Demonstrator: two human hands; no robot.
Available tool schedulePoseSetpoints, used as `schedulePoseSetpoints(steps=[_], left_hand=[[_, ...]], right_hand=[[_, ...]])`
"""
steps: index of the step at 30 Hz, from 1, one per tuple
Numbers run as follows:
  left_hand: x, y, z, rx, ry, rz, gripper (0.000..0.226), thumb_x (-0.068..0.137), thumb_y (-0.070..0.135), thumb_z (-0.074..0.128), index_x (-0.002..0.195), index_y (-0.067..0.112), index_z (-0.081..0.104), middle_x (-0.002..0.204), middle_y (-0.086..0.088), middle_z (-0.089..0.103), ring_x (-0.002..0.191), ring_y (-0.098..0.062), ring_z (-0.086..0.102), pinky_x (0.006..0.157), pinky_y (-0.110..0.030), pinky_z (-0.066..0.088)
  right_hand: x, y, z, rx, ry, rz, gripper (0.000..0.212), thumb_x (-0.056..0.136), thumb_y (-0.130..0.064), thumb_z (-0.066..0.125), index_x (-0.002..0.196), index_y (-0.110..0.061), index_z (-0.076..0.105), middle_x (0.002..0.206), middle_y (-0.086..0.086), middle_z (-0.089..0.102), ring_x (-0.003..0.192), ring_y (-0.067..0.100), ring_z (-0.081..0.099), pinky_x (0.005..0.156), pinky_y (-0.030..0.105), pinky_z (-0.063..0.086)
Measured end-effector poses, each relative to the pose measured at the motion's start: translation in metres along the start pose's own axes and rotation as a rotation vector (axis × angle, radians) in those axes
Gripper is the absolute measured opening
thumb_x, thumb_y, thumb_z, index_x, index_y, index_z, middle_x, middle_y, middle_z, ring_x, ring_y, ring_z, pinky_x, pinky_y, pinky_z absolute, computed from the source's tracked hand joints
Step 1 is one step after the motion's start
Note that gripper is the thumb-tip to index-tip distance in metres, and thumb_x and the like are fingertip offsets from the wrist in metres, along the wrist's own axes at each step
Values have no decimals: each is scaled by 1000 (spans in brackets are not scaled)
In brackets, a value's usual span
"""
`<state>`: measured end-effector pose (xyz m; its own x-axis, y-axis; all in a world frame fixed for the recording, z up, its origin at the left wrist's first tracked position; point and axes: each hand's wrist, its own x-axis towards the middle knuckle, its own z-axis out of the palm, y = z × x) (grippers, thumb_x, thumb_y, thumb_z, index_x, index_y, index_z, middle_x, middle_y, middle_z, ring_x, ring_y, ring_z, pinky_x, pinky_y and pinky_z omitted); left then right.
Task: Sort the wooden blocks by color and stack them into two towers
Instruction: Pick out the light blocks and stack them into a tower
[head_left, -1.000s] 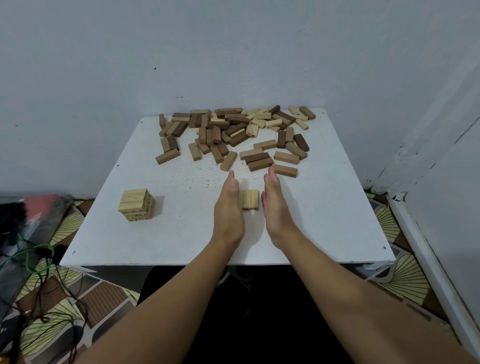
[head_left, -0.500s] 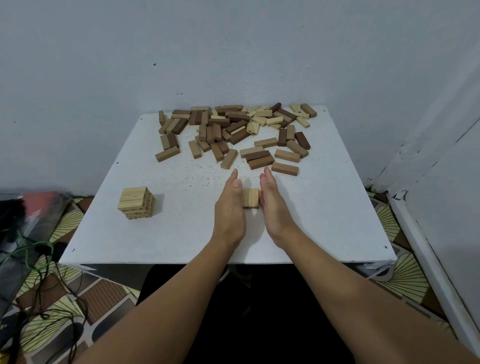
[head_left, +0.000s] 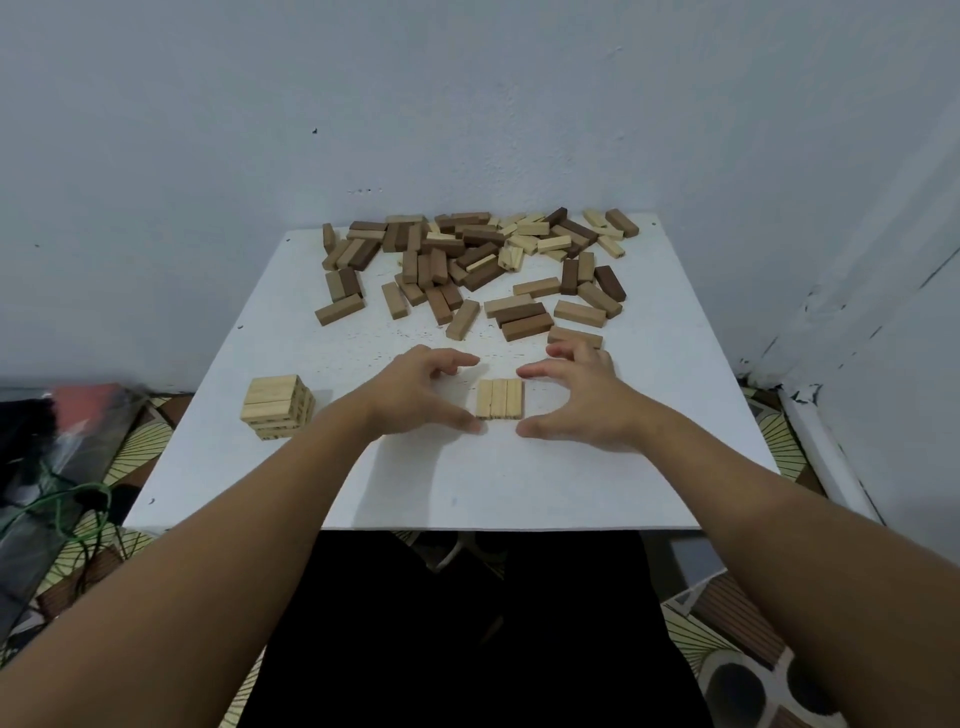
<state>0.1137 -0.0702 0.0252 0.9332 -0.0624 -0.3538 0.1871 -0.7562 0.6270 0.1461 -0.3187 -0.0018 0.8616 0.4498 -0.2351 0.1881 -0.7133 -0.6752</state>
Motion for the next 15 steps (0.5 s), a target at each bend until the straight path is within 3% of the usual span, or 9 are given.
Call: schedulePoseSetpoints(steps=[5,9,12,15], left_hand=[[14,-3,5,92,18,8,75,64,53,96,132,53,64,128,7,43,129,-20,38,115,-46,37],[17,-11,14,-22,68,21,61,61,53,97,116,55,72,125,10,43,130,-17,34,115,-42,34],[16,-12,19,-50,95,36,59,61,52,96,115,53,73,123,10,42,128,-16,33,109,-35,32],[17,-13,21,-41,113,44,59,62,54,96,115,53,73,121,11,42,126,-16,32,111,-39,33]], right_hand=[[8,5,6,-37,41,-15,70,74,-61,84,138,-52,57,153,-10,26,144,19,14,119,42,21],[11,7,11,-75,58,-15,64,76,-64,80,136,-55,58,154,-8,27,143,22,15,118,42,20],[11,7,15,-92,92,-20,61,76,-65,79,133,-56,58,152,-9,28,141,19,16,114,37,20],[12,7,17,-82,119,-26,58,76,-65,80,130,-57,59,150,-10,29,139,17,16,108,31,19]])
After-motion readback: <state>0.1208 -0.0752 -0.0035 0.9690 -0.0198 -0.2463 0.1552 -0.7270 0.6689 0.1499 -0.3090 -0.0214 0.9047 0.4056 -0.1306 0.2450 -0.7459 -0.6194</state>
